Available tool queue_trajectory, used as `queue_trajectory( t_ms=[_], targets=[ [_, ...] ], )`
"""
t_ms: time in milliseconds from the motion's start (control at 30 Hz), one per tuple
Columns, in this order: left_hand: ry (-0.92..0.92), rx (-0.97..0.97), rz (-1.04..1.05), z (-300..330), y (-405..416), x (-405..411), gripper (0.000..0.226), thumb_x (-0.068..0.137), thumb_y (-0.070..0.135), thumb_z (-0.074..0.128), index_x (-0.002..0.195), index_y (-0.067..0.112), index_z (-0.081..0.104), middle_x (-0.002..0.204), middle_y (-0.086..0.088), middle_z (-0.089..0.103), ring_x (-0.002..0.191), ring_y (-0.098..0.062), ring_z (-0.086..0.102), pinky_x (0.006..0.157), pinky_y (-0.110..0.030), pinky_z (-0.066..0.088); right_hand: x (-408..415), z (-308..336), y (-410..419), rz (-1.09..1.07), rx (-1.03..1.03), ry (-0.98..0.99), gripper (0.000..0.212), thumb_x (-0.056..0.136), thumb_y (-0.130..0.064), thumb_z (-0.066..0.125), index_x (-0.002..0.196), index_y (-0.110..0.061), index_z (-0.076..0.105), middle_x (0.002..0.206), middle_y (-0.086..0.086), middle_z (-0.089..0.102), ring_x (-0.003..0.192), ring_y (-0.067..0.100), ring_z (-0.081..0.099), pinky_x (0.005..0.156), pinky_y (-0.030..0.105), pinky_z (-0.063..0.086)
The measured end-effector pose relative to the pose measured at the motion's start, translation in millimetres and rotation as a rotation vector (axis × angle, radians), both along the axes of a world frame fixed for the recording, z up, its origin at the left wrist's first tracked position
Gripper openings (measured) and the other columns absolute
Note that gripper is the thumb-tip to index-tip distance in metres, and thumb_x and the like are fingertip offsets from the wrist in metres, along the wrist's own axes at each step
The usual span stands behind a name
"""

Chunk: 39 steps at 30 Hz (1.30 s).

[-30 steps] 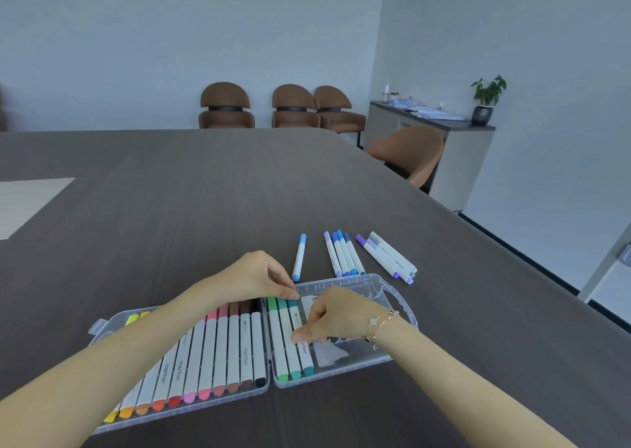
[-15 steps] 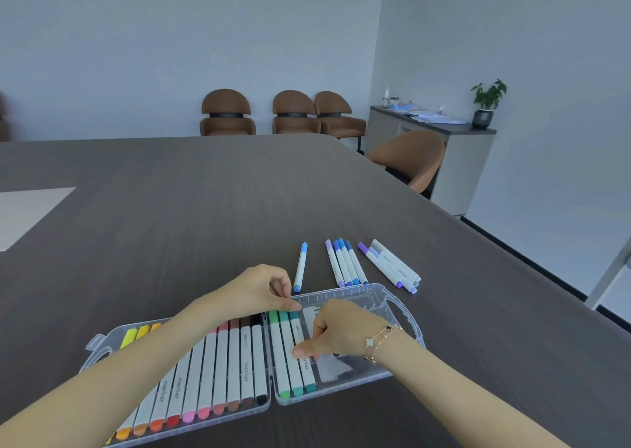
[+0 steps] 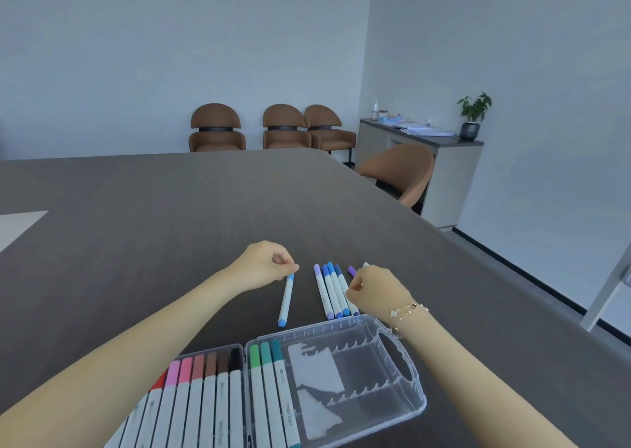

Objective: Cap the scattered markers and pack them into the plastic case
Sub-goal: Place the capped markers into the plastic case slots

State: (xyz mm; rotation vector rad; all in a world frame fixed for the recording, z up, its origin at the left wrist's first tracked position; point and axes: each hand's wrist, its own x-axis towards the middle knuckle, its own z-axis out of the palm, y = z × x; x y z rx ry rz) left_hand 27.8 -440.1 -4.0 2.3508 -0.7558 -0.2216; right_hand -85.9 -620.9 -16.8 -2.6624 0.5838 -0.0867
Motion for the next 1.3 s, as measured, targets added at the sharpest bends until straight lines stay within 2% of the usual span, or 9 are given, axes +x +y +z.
queue_trajectory(
  t_ms=[67,167,300,533,633,800,900,1033,1300],
  targets=[
    [-0.020,0.007,0.031,-3,-19,10,0.014,0.088,0.025,0.063,0.092,0.014,0.070,0.085,0.008,0.063,0.081,-0.006,0.059,0.069,-0.018,0.043,12,-9,-4,-0.004,-0.014,0.010,0.015,0.092,-0.018,0.049,0.084,-0.012,0.060,0.069,-0.002,0.056,0.058,0.012,0.052,0.066,0.019,0.050],
    [-0.045,0.026,0.082,-15,-40,22,0.015,0.089,0.014,0.058,0.094,0.009,0.071,0.098,0.001,0.067,0.091,-0.012,0.060,0.077,-0.021,0.045,24,-21,-2,0.007,-0.008,0.035,0.020,0.090,-0.023,0.053,0.096,-0.008,0.065,0.104,0.006,0.069,0.079,0.019,0.065,0.081,0.028,0.056],
    [-0.126,0.106,0.126,-31,-55,30,0.013,0.088,0.012,0.059,0.096,0.008,0.068,0.102,-0.006,0.066,0.093,-0.017,0.062,0.079,-0.024,0.051,32,-26,0,-0.004,-0.081,0.057,0.023,0.092,-0.033,0.054,0.103,-0.014,0.060,0.098,0.005,0.066,0.090,0.018,0.066,0.081,0.027,0.055],
    [-0.056,0.148,0.184,-23,-53,45,0.015,0.088,0.020,0.063,0.094,0.008,0.070,0.100,-0.004,0.067,0.086,-0.015,0.061,0.075,-0.023,0.048,33,-21,5,0.018,-0.199,0.069,0.018,0.093,-0.030,0.052,0.103,-0.016,0.055,0.078,0.001,0.050,0.075,0.017,0.052,0.066,0.024,0.042],
    [0.128,0.260,0.217,-22,-45,46,0.027,0.085,0.034,0.068,0.093,0.008,0.068,0.091,-0.007,0.069,0.076,-0.016,0.067,0.067,-0.020,0.055,32,-21,6,0.033,-0.212,0.060,0.026,0.094,-0.031,0.051,0.113,-0.014,0.056,0.088,0.004,0.055,0.078,0.017,0.053,0.072,0.025,0.045],
    [0.190,0.200,0.261,-24,-46,37,0.019,0.084,0.021,0.068,0.093,0.004,0.070,0.080,-0.007,0.071,0.076,-0.018,0.072,0.074,-0.024,0.058,33,-20,10,0.001,-0.203,-0.021,0.031,0.097,-0.038,0.044,0.114,-0.014,0.055,0.100,0.005,0.065,0.078,0.016,0.056,0.070,0.025,0.047],
    [0.246,0.156,0.271,-15,-50,33,0.019,0.085,0.018,0.066,0.097,0.003,0.069,0.085,-0.008,0.072,0.078,-0.017,0.072,0.080,-0.025,0.057,31,-18,20,0.010,-0.102,-0.137,0.040,0.097,-0.043,0.039,0.103,-0.010,0.061,0.088,0.007,0.065,0.084,0.019,0.065,0.078,0.027,0.051],
    [0.287,0.027,0.242,-2,-54,26,0.018,0.085,0.014,0.065,0.099,0.003,0.069,0.096,-0.009,0.071,0.083,-0.018,0.071,0.084,-0.028,0.056,31,-14,32,0.093,0.177,-0.049,0.042,0.095,-0.041,0.046,0.088,-0.006,0.068,0.056,-0.002,0.050,0.052,0.012,0.052,0.060,0.014,0.042],
    [0.384,-0.135,0.185,15,-23,0,0.009,0.087,0.012,0.065,0.094,0.007,0.065,0.095,-0.009,0.068,0.079,-0.015,0.069,0.072,-0.023,0.056,12,-1,46,0.146,0.475,-0.045,0.035,0.092,-0.035,0.055,0.095,-0.003,0.069,0.063,0.000,0.050,0.056,0.010,0.047,0.057,0.014,0.039]
  ],
)
